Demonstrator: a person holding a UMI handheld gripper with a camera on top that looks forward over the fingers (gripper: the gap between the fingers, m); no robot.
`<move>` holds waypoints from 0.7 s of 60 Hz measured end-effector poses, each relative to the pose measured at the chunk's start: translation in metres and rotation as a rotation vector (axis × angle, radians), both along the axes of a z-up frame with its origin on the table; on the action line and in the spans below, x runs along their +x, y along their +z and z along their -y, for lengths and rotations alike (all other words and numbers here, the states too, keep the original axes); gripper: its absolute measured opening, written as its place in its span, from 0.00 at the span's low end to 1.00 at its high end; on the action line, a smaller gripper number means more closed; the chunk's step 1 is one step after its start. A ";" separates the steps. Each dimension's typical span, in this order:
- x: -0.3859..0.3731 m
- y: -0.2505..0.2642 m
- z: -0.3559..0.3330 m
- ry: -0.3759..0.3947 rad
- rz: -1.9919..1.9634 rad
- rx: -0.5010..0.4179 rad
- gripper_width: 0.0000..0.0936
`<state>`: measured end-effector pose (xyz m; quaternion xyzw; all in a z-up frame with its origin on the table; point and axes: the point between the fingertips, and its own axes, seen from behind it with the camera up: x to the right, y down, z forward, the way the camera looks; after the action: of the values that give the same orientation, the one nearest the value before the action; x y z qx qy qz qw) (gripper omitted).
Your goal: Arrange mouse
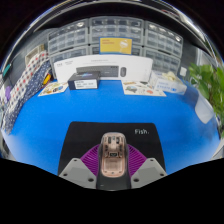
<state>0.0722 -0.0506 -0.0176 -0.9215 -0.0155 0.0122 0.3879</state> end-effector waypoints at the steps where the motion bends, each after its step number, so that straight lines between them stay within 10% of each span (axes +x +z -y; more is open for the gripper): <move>1: -0.001 -0.001 0.001 -0.007 -0.010 0.000 0.37; 22: 0.000 0.002 0.000 -0.009 -0.027 -0.001 0.51; 30: 0.008 0.007 0.003 -0.008 0.035 -0.040 0.93; 42: -0.006 0.082 0.019 -0.021 0.018 0.052 0.91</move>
<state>0.0662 -0.0696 0.0640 -0.9112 -0.0095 -0.0004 0.4119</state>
